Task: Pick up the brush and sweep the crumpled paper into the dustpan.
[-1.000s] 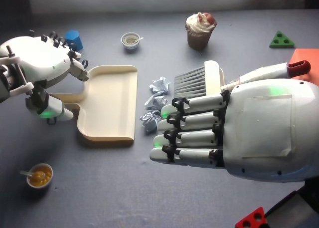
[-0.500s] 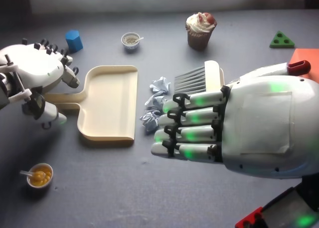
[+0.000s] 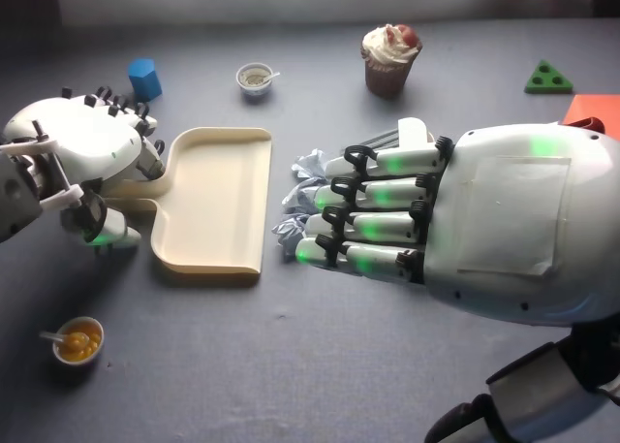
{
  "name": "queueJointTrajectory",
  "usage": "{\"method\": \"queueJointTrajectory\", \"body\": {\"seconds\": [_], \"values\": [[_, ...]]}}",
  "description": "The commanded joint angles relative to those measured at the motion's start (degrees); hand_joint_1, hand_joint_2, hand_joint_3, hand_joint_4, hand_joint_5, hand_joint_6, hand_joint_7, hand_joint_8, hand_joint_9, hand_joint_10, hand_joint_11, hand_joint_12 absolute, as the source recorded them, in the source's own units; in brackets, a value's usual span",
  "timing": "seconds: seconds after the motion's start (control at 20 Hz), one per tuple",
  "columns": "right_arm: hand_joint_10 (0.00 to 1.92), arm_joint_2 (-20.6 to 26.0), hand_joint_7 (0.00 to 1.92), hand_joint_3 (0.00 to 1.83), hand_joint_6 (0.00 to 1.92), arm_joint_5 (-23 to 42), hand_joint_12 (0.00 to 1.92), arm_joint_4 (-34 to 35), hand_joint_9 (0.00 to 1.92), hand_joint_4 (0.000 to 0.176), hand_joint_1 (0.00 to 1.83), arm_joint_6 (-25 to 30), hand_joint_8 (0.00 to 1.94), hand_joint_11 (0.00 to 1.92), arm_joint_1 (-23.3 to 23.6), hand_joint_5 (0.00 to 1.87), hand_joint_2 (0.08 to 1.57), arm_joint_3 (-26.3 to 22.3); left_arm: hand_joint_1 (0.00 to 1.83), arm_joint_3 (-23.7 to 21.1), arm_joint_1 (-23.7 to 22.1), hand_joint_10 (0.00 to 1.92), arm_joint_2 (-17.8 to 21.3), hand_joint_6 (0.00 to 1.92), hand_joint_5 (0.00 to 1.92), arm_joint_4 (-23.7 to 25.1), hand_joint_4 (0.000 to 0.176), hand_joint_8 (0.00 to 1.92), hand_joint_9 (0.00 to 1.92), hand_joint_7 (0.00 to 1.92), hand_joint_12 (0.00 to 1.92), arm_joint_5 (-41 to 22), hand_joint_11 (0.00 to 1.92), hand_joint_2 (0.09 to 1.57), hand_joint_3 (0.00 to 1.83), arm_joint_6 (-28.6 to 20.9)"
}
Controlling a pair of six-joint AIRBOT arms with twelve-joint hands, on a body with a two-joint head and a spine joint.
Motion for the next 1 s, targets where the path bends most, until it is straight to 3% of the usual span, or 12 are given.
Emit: {"method": "queueJointTrajectory", "body": {"seconds": [0.0,0.05,0.1,0.15,0.35,0.6,0.8,0.85,0.9,0.95], "values": [[0.00,0.5,0.07,0.00,0.00,-1.5,0.03,0.4,0.08,0.000,0.00,-0.1,0.00,0.07,1.3,0.05,0.90,-0.5,1.09,0.4,0.2,0.01,-0.3,0.60,1.07,1.1,0.000,0.02,0.24,0.31,0.21,-4.5,0.16,1.06,0.01,0.6],[0.00,0.6,0.07,0.00,0.00,-1.9,0.03,0.4,0.08,0.000,0.00,-0.1,0.00,0.07,1.2,0.05,0.90,-0.7,1.09,0.4,0.2,0.01,-0.4,0.60,1.07,1.1,0.000,0.02,0.24,0.31,0.21,-4.6,0.16,1.06,0.01,0.6],[0.00,0.6,0.06,0.00,0.00,-2.8,0.03,0.4,0.07,0.000,0.00,-0.1,0.00,0.07,1.2,0.04,0.89,-0.9,1.12,0.4,0.3,0.00,-0.5,0.81,1.05,0.9,0.000,0.01,0.24,0.32,0.21,-4.8,0.15,1.08,0.01,0.7],[0.00,0.6,0.06,0.00,0.00,-3.5,0.03,0.4,0.08,0.000,0.00,-0.1,0.00,0.06,1.2,0.04,0.90,-1.2,1.14,0.4,0.3,0.00,-0.6,0.86,1.05,0.9,0.000,0.01,0.25,0.34,0.22,-4.9,0.17,1.09,0.00,0.9],[0.01,0.6,0.08,0.00,0.01,-8.3,0.04,0.4,0.10,0.000,0.00,0.0,0.00,0.09,1.0,0.07,0.89,-2.5,1.14,0.4,0.5,0.00,-0.7,0.87,1.05,0.6,0.000,0.00,0.24,0.34,0.23,-4.9,0.13,1.09,0.00,1.5],[0.00,0.6,0.02,0.02,0.00,-21.5,0.02,-2.8,0.05,0.000,0.00,-0.1,0.00,0.07,0.2,0.00,0.94,-6.1,1.13,0.2,-0.6,0.01,-1.0,0.88,1.04,-0.5,0.000,0.00,0.24,0.34,0.24,-4.2,0.13,1.09,0.00,3.4],[0.00,0.6,0.04,0.01,0.00,-23.6,0.03,-3.1,0.06,0.000,0.08,-0.1,0.00,0.09,-0.3,0.02,0.97,-6.5,1.12,1.1,-1.8,0.00,-1.4,0.88,1.04,-0.8,0.000,0.00,0.22,0.32,0.23,-3.8,0.10,1.09,0.00,4.7],[0.02,0.6,0.07,0.00,0.01,-24.1,0.05,-3.1,0.10,0.000,0.27,-0.1,0.02,0.13,-0.8,0.04,0.96,-6.4,1.12,1.7,-2.3,0.01,-1.7,0.88,1.04,-0.6,0.000,0.01,0.24,0.33,0.25,-3.2,0.13,1.09,0.00,4.7],[0.02,0.6,0.07,0.00,0.01,-24.1,0.05,-3.2,0.10,0.000,0.27,-0.1,0.02,0.13,-1.3,0.04,0.96,-6.3,1.12,2.1,-2.7,0.01,-1.9,0.88,1.04,-0.2,0.000,0.01,0.24,0.33,0.25,-2.8,0.13,1.09,0.00,4.7],[0.00,0.6,0.05,0.00,0.00,-24.1,0.04,-3.2,0.08,0.000,0.55,-0.1,0.00,0.12,-1.4,0.01,0.94,-6.1,1.12,2.4,-3.1,0.01,-2.0,0.89,1.03,0.5,0.000,0.01,0.25,0.36,0.25,-2.5,0.12,1.09,0.00,4.7]]}}
